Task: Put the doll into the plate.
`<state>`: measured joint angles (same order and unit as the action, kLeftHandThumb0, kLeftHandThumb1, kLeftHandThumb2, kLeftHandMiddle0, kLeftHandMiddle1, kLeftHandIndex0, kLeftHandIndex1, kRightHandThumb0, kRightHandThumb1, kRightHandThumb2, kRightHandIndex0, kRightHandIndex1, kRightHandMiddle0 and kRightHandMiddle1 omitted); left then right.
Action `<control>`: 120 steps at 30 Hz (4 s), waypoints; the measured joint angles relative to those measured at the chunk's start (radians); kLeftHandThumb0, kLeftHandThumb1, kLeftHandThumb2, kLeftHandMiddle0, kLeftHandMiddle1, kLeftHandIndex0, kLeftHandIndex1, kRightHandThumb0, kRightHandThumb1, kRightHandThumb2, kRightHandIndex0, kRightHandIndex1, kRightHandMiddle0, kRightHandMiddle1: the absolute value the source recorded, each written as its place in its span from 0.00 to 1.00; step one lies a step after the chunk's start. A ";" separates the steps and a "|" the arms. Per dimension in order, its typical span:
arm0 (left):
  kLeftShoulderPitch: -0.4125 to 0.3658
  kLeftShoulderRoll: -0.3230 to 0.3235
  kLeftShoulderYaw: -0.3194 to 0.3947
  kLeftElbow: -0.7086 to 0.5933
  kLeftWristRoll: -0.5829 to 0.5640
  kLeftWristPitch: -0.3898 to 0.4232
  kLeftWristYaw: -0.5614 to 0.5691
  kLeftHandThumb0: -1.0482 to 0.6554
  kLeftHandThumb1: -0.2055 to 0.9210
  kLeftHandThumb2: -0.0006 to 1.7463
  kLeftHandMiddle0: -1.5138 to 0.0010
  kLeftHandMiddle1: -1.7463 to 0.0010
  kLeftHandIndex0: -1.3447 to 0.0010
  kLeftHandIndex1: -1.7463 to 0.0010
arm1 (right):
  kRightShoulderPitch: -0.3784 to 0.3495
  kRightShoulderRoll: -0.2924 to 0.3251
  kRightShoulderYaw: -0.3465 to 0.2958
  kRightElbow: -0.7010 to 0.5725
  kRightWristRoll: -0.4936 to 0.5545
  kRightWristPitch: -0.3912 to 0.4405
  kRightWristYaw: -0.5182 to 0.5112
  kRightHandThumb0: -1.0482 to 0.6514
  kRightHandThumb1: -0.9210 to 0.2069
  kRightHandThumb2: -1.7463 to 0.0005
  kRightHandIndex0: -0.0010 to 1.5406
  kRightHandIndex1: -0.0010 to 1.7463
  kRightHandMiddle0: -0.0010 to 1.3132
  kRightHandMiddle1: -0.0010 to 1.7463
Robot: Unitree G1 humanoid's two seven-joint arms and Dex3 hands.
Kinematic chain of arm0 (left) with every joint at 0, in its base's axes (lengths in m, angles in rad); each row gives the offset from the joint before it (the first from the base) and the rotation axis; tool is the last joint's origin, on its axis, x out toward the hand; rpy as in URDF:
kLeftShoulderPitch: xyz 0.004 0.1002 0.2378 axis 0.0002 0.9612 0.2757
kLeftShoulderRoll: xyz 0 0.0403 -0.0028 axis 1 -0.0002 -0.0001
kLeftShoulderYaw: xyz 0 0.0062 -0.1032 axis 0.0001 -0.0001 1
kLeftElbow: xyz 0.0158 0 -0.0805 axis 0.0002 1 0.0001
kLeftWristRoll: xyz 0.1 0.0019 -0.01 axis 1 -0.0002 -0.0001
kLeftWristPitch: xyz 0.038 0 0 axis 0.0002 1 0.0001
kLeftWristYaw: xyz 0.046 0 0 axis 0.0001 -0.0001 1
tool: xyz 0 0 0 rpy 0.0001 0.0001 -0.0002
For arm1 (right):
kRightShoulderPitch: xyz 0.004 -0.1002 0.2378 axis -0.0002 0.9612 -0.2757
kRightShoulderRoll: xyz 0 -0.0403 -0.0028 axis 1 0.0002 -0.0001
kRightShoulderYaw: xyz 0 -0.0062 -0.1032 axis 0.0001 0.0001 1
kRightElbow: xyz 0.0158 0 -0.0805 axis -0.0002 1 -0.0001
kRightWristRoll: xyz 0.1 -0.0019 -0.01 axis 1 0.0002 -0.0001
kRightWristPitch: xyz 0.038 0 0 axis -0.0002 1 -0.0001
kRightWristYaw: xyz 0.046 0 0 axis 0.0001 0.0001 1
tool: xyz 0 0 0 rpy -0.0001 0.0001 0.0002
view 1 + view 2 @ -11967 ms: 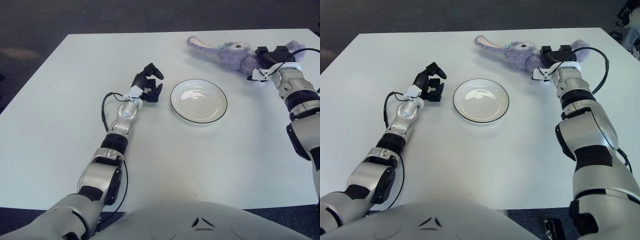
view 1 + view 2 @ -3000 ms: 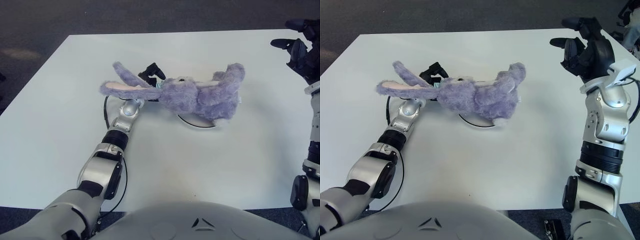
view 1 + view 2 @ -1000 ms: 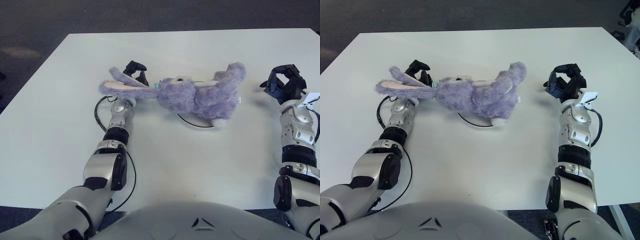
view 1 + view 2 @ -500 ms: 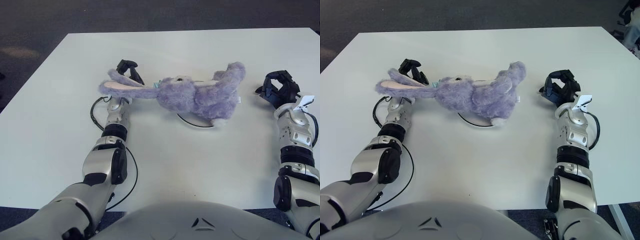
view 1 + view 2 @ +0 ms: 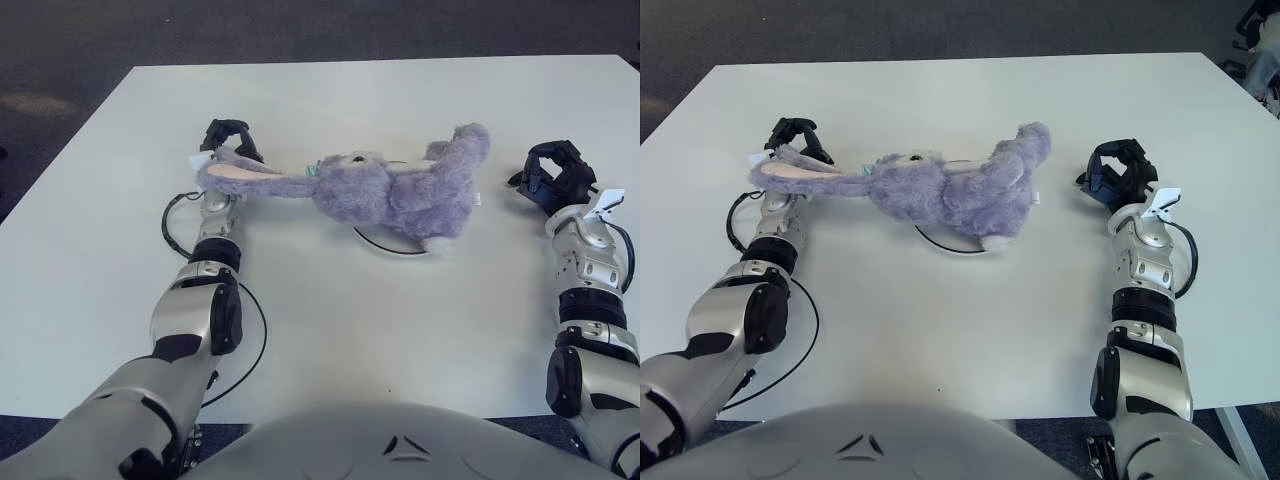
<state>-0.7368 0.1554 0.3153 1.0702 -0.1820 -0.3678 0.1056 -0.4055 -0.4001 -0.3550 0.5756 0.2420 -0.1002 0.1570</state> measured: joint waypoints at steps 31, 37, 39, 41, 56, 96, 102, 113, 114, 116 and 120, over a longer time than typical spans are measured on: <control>0.002 0.134 0.022 0.061 0.051 -0.098 0.177 0.35 0.57 0.67 0.33 0.00 0.61 0.00 | -0.006 -0.003 0.011 0.034 0.000 -0.040 0.011 0.61 0.44 0.32 0.39 0.95 0.22 1.00; 0.017 0.135 0.021 0.000 0.068 -0.103 0.212 0.36 0.58 0.66 0.35 0.00 0.62 0.00 | -0.002 -0.002 0.011 0.028 0.000 -0.037 0.010 0.61 0.44 0.32 0.39 0.95 0.22 1.00; 0.024 0.133 0.033 -0.035 0.048 -0.091 0.199 0.36 0.60 0.65 0.36 0.00 0.63 0.00 | -0.001 -0.002 0.011 0.028 0.000 -0.038 0.010 0.61 0.44 0.32 0.39 0.95 0.22 1.00; 0.031 0.131 0.047 -0.076 0.020 -0.072 0.180 0.36 0.61 0.64 0.38 0.00 0.64 0.00 | -0.001 -0.002 0.011 0.028 0.000 -0.038 0.010 0.61 0.44 0.32 0.39 0.95 0.22 1.00; 0.214 0.007 -0.013 -0.608 -0.059 0.181 0.065 0.36 0.62 0.62 0.36 0.00 0.65 0.00 | 0.021 0.014 0.020 -0.003 0.001 -0.033 0.010 0.61 0.43 0.34 0.39 0.94 0.21 1.00; 0.282 0.019 -0.097 -0.517 0.032 0.252 -0.125 0.36 0.60 0.64 0.33 0.00 0.63 0.00 | 0.065 0.025 -0.065 0.040 0.024 -0.186 -0.045 0.61 0.63 0.19 0.46 0.95 0.36 1.00; 0.288 0.015 -0.094 -0.521 0.033 0.243 -0.125 0.36 0.60 0.64 0.32 0.00 0.63 0.00 | 0.067 0.026 -0.071 0.041 0.023 -0.192 -0.043 0.61 0.63 0.18 0.46 0.95 0.37 1.00; 0.334 -0.001 -0.090 -0.572 0.033 0.223 -0.110 0.36 0.58 0.66 0.31 0.00 0.62 0.00 | 0.093 0.028 -0.076 0.017 0.023 -0.197 -0.038 0.61 0.66 0.16 0.47 0.97 0.38 1.00; 0.337 -0.002 -0.089 -0.576 0.033 0.223 -0.108 0.36 0.58 0.66 0.31 0.00 0.62 0.00 | 0.096 0.029 -0.076 0.012 0.023 -0.197 -0.037 0.61 0.66 0.15 0.47 0.98 0.38 1.00; 0.346 -0.005 -0.087 -0.586 0.033 0.219 -0.099 0.36 0.57 0.67 0.31 0.00 0.61 0.00 | 0.103 0.030 -0.075 0.002 0.023 -0.196 -0.033 0.61 0.66 0.15 0.47 0.98 0.38 1.00; 0.361 -0.011 -0.084 -0.599 0.035 0.206 -0.075 0.35 0.57 0.67 0.30 0.00 0.61 0.00 | 0.112 0.031 -0.075 -0.014 0.022 -0.195 -0.030 0.61 0.68 0.13 0.47 1.00 0.39 1.00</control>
<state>-0.3753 0.1441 0.2317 0.4712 -0.1465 -0.1621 0.0301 -0.2930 -0.3688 -0.4299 0.5618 0.2644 -0.2953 0.1274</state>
